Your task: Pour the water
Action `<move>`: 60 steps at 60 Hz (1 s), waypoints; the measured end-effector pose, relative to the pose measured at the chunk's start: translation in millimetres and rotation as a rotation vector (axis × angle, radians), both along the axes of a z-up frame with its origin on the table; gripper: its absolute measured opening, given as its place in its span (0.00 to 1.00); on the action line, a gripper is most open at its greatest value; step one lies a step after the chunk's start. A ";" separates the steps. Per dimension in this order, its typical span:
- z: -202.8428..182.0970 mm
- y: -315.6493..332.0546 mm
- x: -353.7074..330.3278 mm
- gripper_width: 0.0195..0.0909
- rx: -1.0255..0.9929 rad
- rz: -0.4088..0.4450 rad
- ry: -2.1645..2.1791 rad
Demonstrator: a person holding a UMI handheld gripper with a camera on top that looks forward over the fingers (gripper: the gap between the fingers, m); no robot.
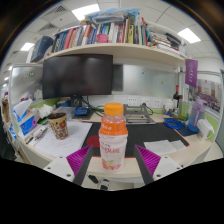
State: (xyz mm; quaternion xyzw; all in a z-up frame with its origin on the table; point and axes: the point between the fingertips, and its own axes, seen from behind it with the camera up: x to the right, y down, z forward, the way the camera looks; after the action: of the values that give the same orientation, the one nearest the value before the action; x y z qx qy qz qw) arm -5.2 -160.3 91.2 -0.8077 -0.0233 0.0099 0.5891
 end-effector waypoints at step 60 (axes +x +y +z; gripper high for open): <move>27.6 98.6 4.5 0.23 0.032 0.114 -0.468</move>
State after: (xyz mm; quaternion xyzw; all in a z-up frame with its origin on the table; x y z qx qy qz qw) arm -0.7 -61.7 118.8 -0.7759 -0.2049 -0.1444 0.5789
